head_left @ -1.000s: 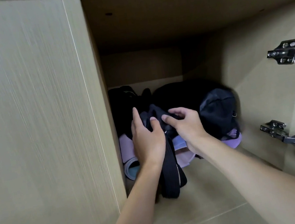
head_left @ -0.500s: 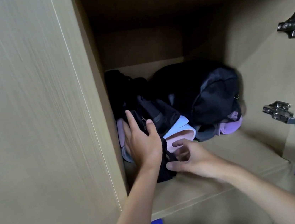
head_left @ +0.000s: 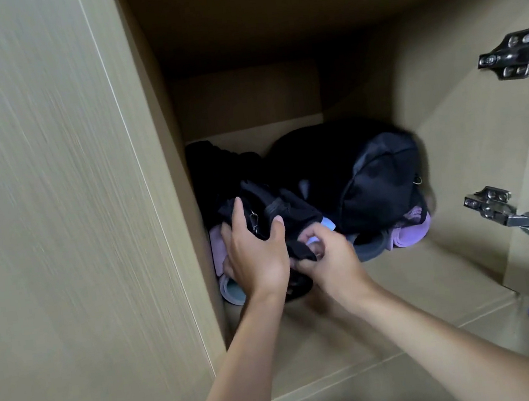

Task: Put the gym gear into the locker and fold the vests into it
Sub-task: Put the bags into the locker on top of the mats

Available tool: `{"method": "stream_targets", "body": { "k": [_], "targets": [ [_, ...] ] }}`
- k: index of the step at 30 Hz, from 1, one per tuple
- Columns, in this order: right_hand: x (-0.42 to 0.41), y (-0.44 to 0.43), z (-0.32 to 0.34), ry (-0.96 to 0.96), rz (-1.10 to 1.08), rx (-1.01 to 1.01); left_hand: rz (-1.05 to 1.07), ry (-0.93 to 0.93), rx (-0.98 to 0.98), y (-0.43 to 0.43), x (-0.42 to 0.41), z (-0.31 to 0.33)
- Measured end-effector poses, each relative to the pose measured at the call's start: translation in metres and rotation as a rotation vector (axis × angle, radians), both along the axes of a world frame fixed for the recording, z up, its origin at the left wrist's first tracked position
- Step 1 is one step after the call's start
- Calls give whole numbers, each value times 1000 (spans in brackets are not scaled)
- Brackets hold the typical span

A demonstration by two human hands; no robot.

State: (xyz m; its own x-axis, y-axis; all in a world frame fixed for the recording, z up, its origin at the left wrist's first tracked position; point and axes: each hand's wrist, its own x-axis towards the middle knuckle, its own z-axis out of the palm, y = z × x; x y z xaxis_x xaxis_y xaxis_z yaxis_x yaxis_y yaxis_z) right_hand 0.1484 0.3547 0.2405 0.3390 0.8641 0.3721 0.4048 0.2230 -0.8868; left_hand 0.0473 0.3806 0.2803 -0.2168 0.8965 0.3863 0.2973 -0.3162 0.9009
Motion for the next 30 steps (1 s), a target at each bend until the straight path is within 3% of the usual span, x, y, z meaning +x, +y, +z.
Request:
{"method": "stream_targets", "body": {
  "k": [3,8,13,16,19,24,30],
  "targets": [
    [1,7,36,57,-4,145,-34,-70,87,8,8,18],
    [2,34,63,-97,-140,334,-57,-13,114,22,21,45],
    [8,38,14,-477,-30,161,-47,35,11,30,18,23],
    [7,34,9,-566,-26,-3,-15,59,0,21,17,8],
    [9,46,12,-815,-145,81,40,58,70,14,11,-2],
    [0,65,9,-740,-207,25,41,224,-42,26,6,-21],
    [28,34,-11,-700,13,28,103,307,-48,30,7,-32]
  ]
}}
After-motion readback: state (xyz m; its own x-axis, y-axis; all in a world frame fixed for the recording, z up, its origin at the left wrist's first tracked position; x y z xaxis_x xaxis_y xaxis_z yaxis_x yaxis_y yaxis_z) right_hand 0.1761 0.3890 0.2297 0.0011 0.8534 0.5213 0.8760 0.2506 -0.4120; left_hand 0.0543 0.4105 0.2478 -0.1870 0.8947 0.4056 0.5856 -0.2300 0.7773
